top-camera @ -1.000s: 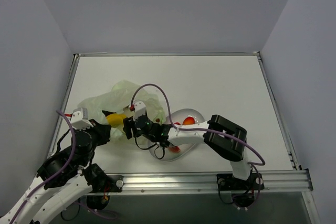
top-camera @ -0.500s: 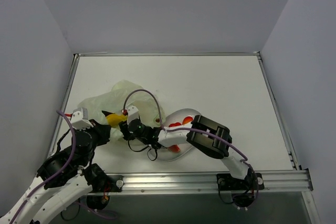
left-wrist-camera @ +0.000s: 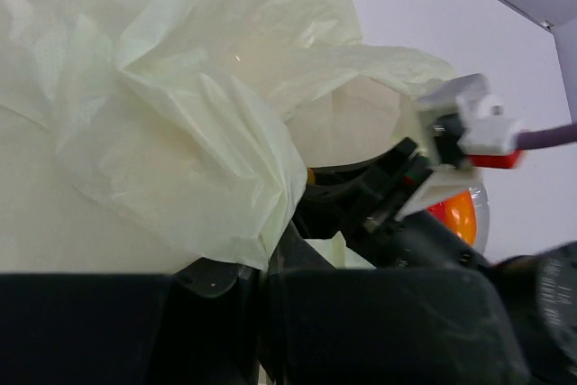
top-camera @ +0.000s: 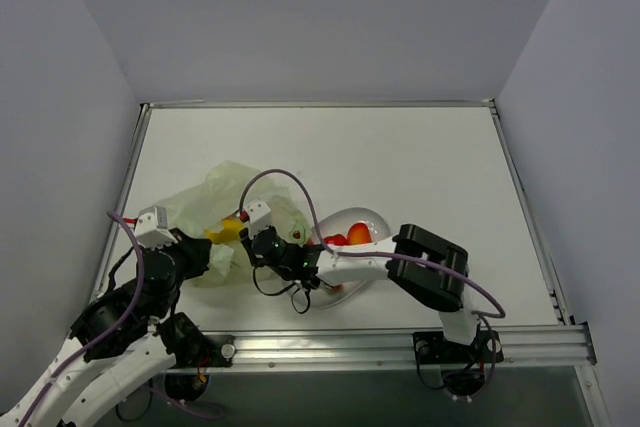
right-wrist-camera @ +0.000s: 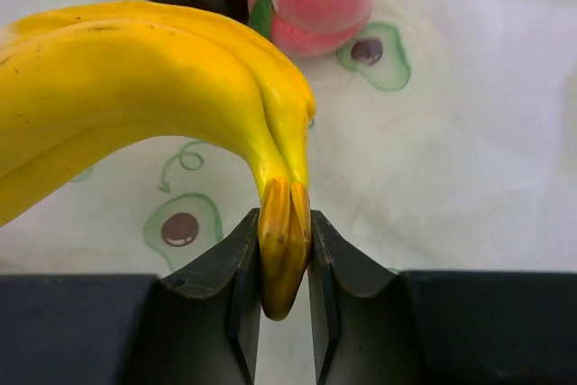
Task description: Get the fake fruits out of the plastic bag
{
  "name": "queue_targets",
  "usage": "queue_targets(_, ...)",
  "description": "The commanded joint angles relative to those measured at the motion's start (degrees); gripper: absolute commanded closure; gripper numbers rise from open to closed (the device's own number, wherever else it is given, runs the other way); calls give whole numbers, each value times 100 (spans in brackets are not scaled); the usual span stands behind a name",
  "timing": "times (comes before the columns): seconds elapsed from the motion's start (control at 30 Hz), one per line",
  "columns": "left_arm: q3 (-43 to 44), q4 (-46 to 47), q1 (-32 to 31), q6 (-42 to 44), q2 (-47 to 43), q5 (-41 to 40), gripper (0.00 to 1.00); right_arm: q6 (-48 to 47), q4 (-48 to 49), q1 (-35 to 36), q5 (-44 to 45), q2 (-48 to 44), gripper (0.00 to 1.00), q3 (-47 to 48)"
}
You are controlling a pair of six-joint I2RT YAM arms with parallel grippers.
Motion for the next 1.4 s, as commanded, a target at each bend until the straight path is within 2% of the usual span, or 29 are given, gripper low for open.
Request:
queue_targets(0.0,103,60,38,15,46,-68,98,-147,-17,45,401,-998,93,-133)
queue_targets(0.2,51,192,38,15,116,-50,98,-121,-325,71,428,-1701,95,-467)
queue_targets(0.27,77,245,38,41,133,-51,97,-129,-702,106,463,-1825,95,-485)
queue_targets(0.4,103,490,38,120,256,-24,98,-226,-1493,282,1823,-2080,95,-494)
queue_targets(0.63,191,649,38,226,450,-6,98,-86,-1950,467,3035,-2950,99,-810)
queue_targets(0.77,244,667,38,270,459,-33,98,-95,-2136,467,3267,-3232,100,-942)
queue_targets(0.93,270,675,38,305,485,-59,98,204,-2390,406,3504,-4092,100,-1530)
queue_targets(1.03,244,728,38,331,538,-33,98,415,-2575,100,3347,-4848,100,-1952)
queue_targets(1.17,244,824,47,349,626,-42,98,530,-2628,-368,2425,-5665,100,-2260)
queue_targets(1.2,244,860,47,349,652,-24,98,530,-2619,-447,1962,-5728,100,-2278)
queue_targets(1.3,174,956,47,305,722,72,98,547,-2628,-623,1581,-5842,100,-2287)
queue_targets(1.37,130,1018,47,262,757,142,97,565,-2628,-684,1789,-5921,100,-2383)
